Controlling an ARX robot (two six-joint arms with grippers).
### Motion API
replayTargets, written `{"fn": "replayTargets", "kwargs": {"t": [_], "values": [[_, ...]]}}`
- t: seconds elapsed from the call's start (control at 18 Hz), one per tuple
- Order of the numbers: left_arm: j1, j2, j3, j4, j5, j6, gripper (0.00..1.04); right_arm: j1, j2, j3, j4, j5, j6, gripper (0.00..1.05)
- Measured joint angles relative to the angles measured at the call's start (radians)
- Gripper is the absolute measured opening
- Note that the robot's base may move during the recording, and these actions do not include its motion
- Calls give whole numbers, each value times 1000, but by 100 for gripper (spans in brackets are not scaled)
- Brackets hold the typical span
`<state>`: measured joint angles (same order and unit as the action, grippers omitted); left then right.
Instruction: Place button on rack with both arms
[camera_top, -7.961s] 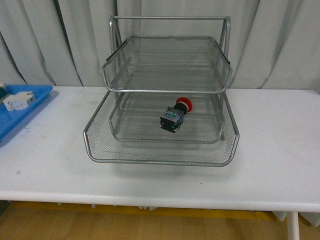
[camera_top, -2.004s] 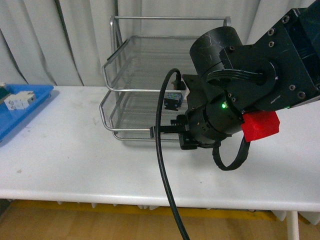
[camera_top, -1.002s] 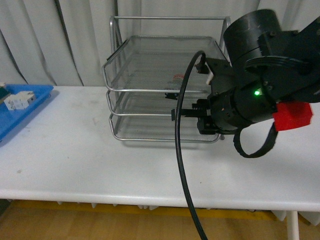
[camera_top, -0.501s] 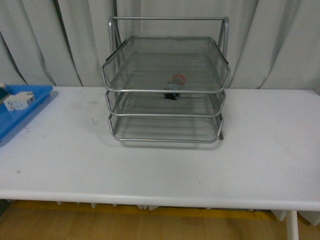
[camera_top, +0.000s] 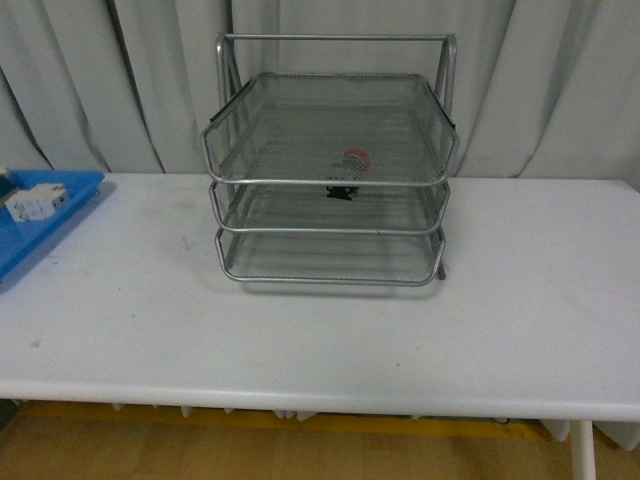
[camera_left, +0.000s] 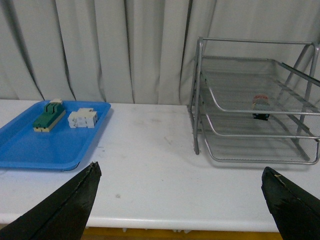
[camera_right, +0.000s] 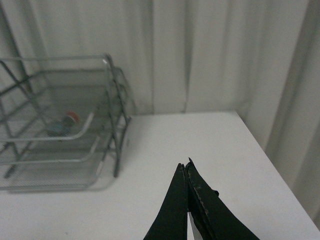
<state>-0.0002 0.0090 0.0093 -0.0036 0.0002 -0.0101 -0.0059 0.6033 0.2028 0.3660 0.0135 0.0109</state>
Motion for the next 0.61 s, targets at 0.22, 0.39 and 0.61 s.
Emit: {"fn": "replayTargets", "kwargs": {"t": [0.22,0.39,0.61], "values": [[0,0,0,0,0,0,98,5,-70,-12,11,-13,-5,2],[0,0,0,0,0,0,98,6,-161,-97,-26,-14,-4,2],[0,0,0,0,0,0,98,6,-336,-173,-121,-14,-5,2]]}}
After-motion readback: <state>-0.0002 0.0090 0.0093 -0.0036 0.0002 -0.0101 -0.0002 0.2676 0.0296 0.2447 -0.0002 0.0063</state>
